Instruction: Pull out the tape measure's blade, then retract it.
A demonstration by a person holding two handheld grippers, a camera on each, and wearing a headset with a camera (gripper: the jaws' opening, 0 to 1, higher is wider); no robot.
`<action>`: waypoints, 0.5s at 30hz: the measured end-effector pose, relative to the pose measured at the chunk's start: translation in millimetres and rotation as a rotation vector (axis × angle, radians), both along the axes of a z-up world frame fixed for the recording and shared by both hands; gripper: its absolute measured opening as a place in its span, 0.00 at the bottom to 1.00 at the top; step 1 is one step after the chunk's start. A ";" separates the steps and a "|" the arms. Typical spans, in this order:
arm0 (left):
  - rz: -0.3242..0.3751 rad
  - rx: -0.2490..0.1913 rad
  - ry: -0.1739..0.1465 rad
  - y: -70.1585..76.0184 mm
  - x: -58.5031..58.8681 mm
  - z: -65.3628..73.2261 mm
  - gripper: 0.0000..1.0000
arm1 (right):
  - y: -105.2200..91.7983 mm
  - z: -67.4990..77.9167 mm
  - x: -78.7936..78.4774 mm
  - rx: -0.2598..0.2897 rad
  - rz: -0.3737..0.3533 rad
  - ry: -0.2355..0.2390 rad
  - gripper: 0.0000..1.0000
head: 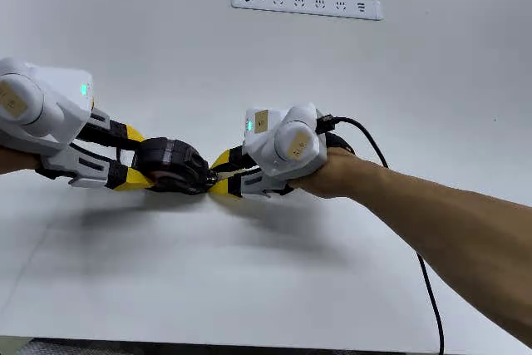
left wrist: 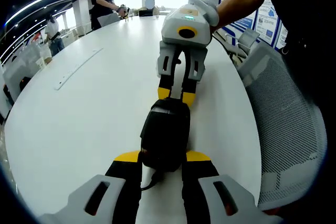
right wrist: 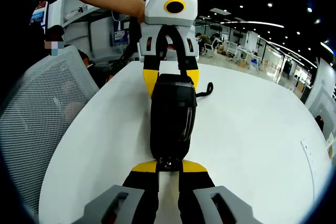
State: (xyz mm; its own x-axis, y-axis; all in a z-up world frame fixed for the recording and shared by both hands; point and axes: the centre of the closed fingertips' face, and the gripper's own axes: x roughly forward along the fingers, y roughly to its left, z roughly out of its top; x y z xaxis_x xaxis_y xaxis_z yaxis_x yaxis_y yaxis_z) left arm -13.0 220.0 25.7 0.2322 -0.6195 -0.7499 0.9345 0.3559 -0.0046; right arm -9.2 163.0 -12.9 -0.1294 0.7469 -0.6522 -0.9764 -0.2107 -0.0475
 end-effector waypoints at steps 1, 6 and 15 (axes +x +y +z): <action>0.000 0.001 0.000 0.1 -0.2 0.0 0.23 | 0.0 0.1 -0.1 0.000 0.001 -0.003 0.10; 0.003 0.001 0.005 0.4 0.2 -0.6 0.23 | -0.7 0.0 0.7 -0.007 0.011 -0.021 0.09; 0.007 0.002 0.011 0.2 0.5 -0.4 0.22 | -1.7 1.0 1.6 -0.011 0.014 -0.022 0.08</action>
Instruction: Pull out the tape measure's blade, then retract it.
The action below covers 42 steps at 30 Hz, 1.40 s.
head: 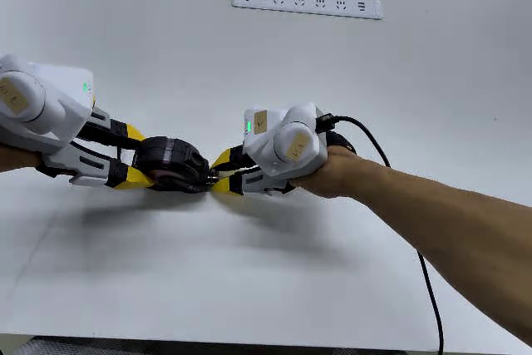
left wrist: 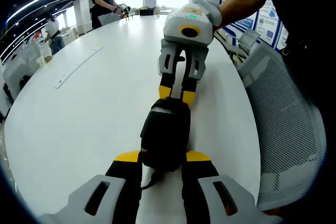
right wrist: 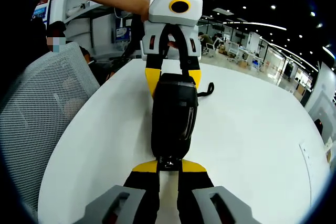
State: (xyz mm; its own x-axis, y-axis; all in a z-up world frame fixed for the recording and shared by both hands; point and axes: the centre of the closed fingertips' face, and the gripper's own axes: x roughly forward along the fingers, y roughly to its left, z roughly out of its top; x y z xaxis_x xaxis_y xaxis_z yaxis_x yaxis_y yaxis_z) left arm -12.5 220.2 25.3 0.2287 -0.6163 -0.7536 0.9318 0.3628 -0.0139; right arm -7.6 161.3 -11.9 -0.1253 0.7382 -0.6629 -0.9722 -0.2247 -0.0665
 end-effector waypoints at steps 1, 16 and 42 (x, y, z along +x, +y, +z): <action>0.000 0.000 0.000 0.1 0.1 0.0 0.22 | -0.4 0.0 0.2 -0.001 0.001 -0.001 0.08; 0.002 -0.001 0.004 1.1 0.3 -0.3 0.22 | -13.4 1.3 2.5 -0.013 0.005 -0.003 0.08; 0.000 0.000 0.010 1.5 0.3 -0.2 0.22 | -43.1 5.6 6.4 -0.035 -0.005 -0.002 0.09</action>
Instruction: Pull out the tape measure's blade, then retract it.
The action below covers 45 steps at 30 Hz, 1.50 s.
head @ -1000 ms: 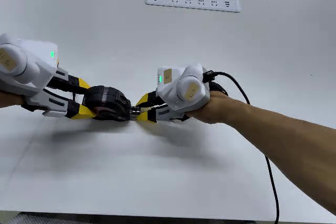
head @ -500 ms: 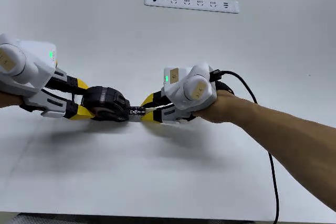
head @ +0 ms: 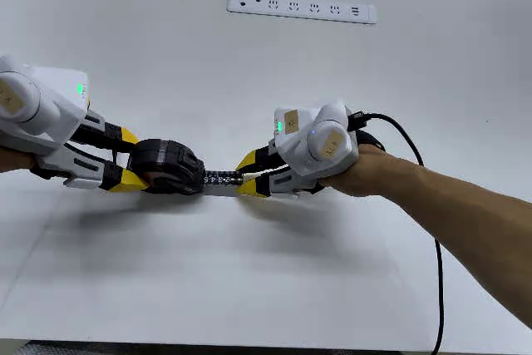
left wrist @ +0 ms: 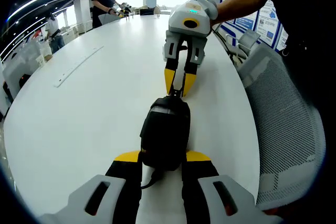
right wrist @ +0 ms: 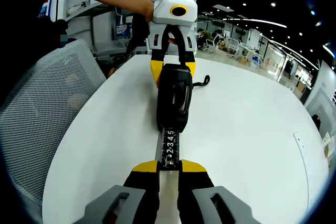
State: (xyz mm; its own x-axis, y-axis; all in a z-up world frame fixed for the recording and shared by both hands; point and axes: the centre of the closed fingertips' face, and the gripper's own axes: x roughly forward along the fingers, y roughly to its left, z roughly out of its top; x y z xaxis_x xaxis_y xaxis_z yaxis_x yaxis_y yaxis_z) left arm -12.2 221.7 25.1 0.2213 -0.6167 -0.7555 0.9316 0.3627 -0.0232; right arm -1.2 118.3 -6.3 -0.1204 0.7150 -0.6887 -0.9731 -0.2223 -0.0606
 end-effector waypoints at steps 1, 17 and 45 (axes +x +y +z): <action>0.000 0.001 0.001 -0.1 0.1 0.0 0.22 | -1.6 -0.2 0.3 0.000 -0.002 0.000 0.09; -0.003 0.013 0.004 -0.4 0.2 -0.2 0.22 | -23.5 -0.2 3.7 -0.016 -0.019 -0.002 0.09; -0.003 0.020 0.009 -1.2 -0.2 0.3 0.22 | -71.2 -0.3 11.9 -0.041 -0.070 0.002 0.09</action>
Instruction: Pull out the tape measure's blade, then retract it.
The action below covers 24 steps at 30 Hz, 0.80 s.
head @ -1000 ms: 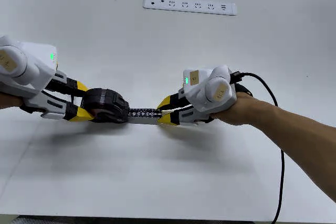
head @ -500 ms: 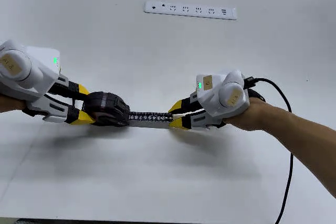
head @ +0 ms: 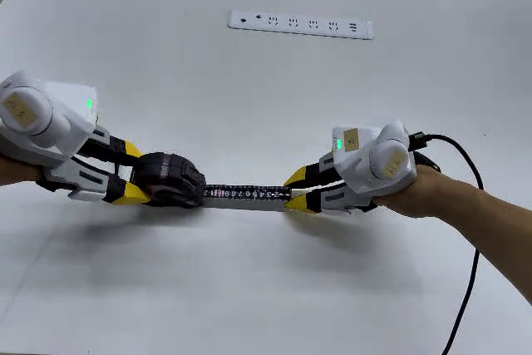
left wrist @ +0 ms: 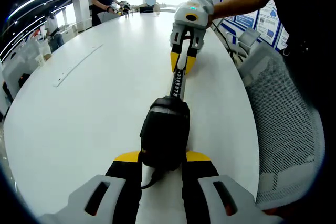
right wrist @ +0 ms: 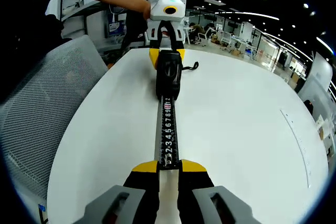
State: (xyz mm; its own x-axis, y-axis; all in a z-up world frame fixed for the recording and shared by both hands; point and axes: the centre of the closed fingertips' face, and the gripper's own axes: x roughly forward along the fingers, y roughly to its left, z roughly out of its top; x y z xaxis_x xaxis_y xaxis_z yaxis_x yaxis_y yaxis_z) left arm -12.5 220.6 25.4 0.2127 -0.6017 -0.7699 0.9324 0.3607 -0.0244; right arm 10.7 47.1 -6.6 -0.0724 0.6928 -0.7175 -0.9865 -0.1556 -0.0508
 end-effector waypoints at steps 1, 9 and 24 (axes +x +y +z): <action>0.000 0.000 0.000 0.0 0.0 0.0 0.22 | -1.5 -0.1 0.4 -0.001 -0.001 0.002 0.09; 0.000 0.001 0.002 -0.2 -0.2 0.4 0.22 | -13.9 0.0 1.6 -0.011 -0.009 0.004 0.09; -0.005 0.009 0.008 -0.2 0.2 0.2 0.22 | -45.1 0.9 5.3 -0.043 -0.025 0.003 0.09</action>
State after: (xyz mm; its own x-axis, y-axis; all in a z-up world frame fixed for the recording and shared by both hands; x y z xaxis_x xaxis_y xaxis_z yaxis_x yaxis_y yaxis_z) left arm -12.3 220.4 25.6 0.2037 -0.5960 -0.7767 0.9340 0.3562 -0.0284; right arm 16.0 2.0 -5.7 -0.0577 0.6626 -0.7467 -0.9902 -0.1332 -0.0416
